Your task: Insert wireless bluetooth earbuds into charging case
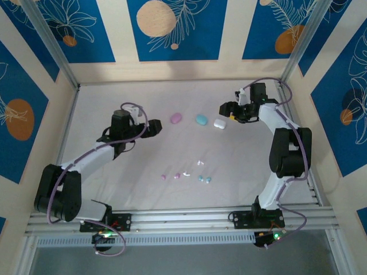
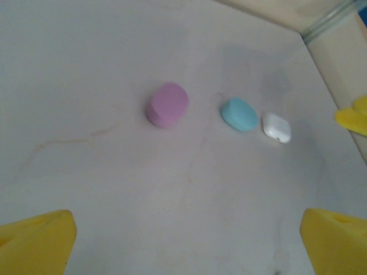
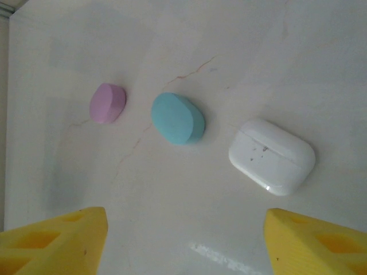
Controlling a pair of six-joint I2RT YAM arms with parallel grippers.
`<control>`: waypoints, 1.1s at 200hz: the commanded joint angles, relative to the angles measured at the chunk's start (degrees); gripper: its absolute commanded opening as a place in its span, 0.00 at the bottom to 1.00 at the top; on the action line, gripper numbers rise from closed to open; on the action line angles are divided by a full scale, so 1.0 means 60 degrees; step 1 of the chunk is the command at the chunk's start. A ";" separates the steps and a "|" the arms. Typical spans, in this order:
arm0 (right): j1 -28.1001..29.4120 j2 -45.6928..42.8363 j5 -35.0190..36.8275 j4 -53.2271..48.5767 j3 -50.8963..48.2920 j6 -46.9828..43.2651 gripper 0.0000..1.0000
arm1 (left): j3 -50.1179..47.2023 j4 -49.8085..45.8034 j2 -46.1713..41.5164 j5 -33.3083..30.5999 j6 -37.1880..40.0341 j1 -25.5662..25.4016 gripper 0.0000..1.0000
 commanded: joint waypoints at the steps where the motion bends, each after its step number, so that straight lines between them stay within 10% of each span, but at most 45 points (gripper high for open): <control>1: 0.0079 0.0584 -0.0095 -0.1011 0.0784 -0.0257 0.72 | 0.0177 -0.0063 0.0049 0.0079 -0.0307 -0.0279 1.00; 109: 0.0716 0.3860 0.1187 -0.3470 0.4548 -0.1228 0.73 | 0.0238 0.0069 0.0054 0.0338 -0.0372 -0.0631 1.00; 220: 0.0981 0.3414 0.0541 -0.3603 0.3559 -0.2851 0.70 | 0.0488 0.0120 0.0339 0.0480 -0.0306 -0.0628 1.00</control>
